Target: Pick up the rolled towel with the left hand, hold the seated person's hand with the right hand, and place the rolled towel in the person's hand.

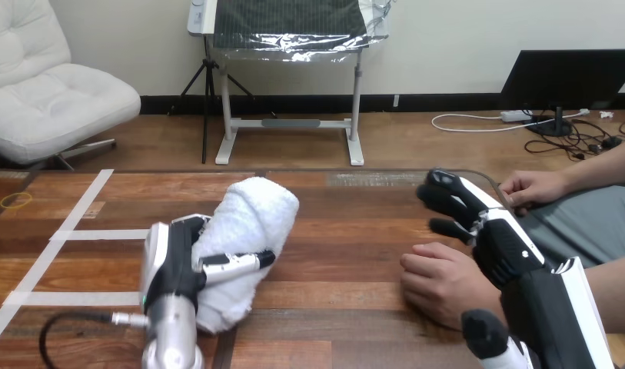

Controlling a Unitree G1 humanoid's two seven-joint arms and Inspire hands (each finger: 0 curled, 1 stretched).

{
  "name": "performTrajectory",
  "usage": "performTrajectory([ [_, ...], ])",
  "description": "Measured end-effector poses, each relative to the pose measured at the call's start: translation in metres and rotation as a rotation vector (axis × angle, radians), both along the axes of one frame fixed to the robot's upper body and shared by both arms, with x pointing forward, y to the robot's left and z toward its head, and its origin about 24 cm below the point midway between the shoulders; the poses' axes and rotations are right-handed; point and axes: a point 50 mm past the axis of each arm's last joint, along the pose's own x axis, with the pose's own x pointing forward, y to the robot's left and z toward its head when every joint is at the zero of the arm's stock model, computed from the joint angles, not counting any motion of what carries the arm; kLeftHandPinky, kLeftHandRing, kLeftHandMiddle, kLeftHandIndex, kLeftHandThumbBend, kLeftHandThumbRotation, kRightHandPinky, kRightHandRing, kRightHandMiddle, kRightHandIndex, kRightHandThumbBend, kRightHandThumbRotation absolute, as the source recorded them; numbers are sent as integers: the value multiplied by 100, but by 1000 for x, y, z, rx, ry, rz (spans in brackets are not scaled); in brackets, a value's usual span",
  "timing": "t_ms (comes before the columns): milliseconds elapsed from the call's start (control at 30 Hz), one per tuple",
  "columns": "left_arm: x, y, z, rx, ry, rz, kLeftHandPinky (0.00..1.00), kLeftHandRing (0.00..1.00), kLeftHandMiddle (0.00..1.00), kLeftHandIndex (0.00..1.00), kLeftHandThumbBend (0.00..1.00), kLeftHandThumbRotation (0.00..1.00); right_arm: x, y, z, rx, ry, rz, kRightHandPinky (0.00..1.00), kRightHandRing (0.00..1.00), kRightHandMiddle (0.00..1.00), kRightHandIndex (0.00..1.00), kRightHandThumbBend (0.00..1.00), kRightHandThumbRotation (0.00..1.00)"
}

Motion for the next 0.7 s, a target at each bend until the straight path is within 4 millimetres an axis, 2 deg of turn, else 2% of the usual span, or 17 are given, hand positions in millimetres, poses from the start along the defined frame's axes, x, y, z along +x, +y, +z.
performTrajectory([
  [167,-11,-2,0,-61,-36,-4,27,34,40,43,65,0,4,-8,-3,-45,20,-7,85,89,89,88,87,87],
  [400,-23,-6,2,-127,-92,-15,27,33,39,42,63,0,12,-20,-7,-126,46,-21,80,87,89,87,91,86],
  [700,-31,-11,11,-219,-190,-35,26,32,39,41,61,0,25,-36,-7,-237,61,-49,78,88,90,88,91,83],
])
